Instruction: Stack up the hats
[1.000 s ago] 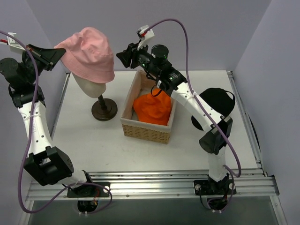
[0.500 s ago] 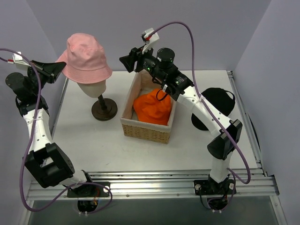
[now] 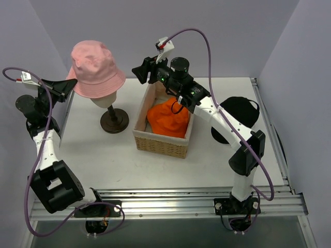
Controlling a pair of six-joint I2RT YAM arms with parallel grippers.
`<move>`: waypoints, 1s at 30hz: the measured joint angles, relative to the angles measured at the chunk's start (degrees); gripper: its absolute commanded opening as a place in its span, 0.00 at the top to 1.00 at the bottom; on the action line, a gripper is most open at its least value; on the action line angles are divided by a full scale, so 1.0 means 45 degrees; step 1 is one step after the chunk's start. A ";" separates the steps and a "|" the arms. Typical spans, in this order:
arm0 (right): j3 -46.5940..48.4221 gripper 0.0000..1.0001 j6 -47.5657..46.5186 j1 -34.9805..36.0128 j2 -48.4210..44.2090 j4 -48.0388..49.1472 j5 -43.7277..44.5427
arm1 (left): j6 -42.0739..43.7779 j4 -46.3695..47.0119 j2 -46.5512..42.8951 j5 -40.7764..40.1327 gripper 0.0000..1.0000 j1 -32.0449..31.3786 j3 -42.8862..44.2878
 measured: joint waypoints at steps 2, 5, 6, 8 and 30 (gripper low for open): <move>-0.0015 0.48 0.0078 0.0000 0.0000 0.0131 -0.0005 | 0.0010 0.0107 -0.0131 0.0000 0.94 0.0024 -0.0189; -0.0015 0.48 0.0170 0.0005 0.0000 0.0262 -0.0010 | 0.0044 0.0321 -0.0228 0.0000 0.82 0.0049 -0.0427; -0.0015 0.48 0.0204 0.0005 0.0000 0.0272 -0.0010 | 0.0073 0.0379 -0.0228 0.0015 0.77 0.0049 -0.0481; -0.0015 0.48 0.0233 0.0005 0.0000 0.0301 -0.0010 | 0.0136 0.0374 -0.0228 0.0087 0.60 0.0049 -0.0559; -0.0646 0.48 0.0204 0.0000 0.0000 0.0345 0.0010 | 0.3041 -0.4352 -0.1588 -0.1593 0.33 0.0112 0.0068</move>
